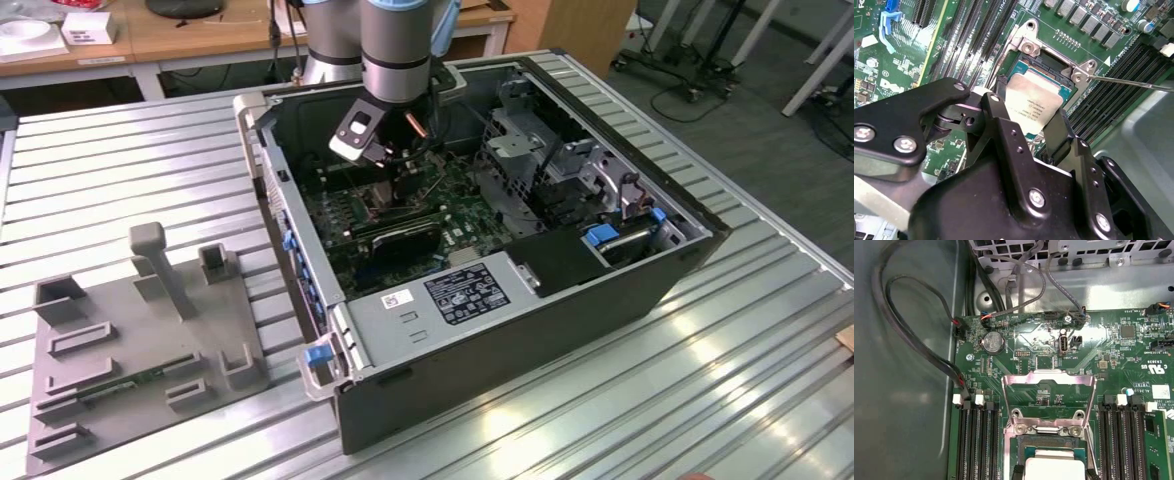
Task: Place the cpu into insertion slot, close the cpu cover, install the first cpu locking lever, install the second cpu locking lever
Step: 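Place the cpu into insertion slot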
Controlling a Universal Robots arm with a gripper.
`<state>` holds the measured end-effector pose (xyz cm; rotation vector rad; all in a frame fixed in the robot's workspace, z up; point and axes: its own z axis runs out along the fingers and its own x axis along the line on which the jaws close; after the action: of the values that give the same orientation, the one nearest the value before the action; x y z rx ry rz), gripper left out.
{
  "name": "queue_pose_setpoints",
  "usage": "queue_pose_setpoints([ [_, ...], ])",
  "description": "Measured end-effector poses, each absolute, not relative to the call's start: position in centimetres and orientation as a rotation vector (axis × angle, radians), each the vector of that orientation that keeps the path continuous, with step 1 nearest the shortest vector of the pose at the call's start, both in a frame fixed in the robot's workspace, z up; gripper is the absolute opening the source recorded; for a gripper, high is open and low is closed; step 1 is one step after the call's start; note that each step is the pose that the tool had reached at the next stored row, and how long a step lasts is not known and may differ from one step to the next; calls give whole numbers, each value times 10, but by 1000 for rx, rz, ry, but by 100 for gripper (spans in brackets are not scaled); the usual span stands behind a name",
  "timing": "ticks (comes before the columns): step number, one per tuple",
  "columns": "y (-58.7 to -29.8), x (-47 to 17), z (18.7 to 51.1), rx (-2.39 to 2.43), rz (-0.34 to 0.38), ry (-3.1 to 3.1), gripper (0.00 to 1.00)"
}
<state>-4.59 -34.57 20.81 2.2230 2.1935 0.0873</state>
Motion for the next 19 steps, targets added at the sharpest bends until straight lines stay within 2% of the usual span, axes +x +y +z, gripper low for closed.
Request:
queue_pose_setpoints([
  [19,-344,-46,201,2225,87,2192,54],
])
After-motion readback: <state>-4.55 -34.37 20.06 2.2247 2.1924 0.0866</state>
